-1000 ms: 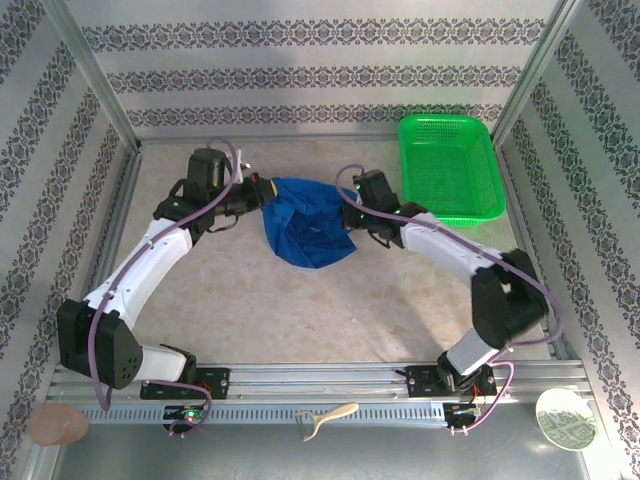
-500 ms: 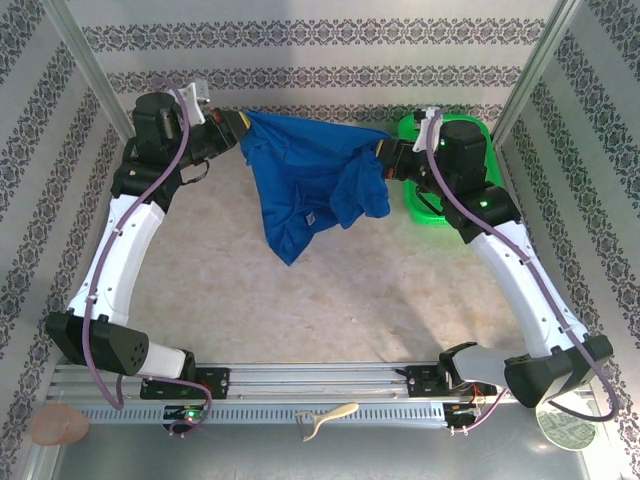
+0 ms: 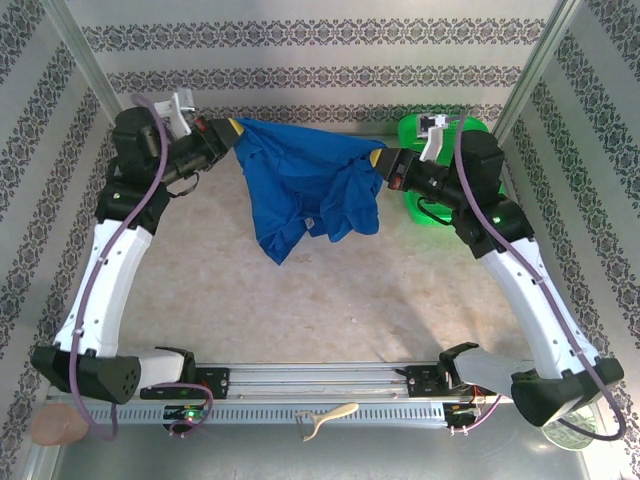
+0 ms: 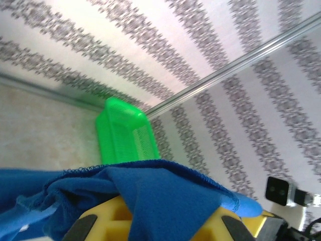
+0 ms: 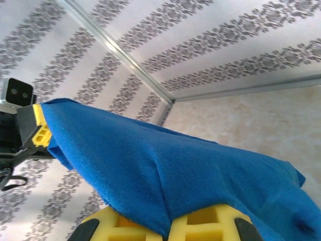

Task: Fold the inside-out t-shirt

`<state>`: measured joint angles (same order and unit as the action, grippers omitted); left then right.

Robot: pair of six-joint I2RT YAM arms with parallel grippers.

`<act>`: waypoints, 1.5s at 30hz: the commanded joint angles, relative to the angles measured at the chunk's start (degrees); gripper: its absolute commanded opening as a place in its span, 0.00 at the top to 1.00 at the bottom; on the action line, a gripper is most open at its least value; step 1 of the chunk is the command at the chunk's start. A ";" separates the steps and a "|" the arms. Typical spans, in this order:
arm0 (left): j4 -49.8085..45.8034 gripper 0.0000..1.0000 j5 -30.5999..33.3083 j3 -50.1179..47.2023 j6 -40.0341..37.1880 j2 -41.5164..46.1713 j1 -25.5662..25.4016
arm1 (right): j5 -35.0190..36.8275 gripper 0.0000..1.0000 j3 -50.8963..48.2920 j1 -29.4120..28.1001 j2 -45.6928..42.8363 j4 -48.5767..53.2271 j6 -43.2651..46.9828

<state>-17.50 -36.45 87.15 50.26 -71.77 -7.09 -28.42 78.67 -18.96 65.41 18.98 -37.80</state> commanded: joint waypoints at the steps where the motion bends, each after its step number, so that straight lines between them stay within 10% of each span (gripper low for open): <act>1: 6.45 1.00 0.28 5.19 3.35 2.69 0.83 | -2.88 1.00 2.17 -0.13 -2.09 -6.05 -3.25; 17: 15.20 1.00 1.23 -4.45 1.65 -20.11 0.53 | 15.34 1.00 -12.34 2.48 17.74 -8.72 2.52; 20: 15.70 0.84 0.43 0.44 -0.12 -28.43 0.50 | 19.27 0.52 -9.86 3.03 21.63 -5.44 6.19; 24: 11.44 0.41 -0.40 5.70 -3.19 -32.43 0.54 | 23.41 0.38 -11.61 -0.01 18.15 -1.12 10.02; 33: -4.68 0.11 8.67 -16.14 -13.37 -12.03 0.91 | 33.68 0.26 -31.76 -13.60 7.93 0.97 7.18; 45: -20.61 0.01 21.75 -47.68 -11.85 15.72 2.31 | 30.48 0.22 -29.81 -16.90 23.59 -6.76 6.62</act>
<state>-33.23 -18.85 42.11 37.54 -57.98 -5.85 2.98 45.91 -35.79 86.17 15.88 -30.68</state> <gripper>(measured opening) 0.994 0.781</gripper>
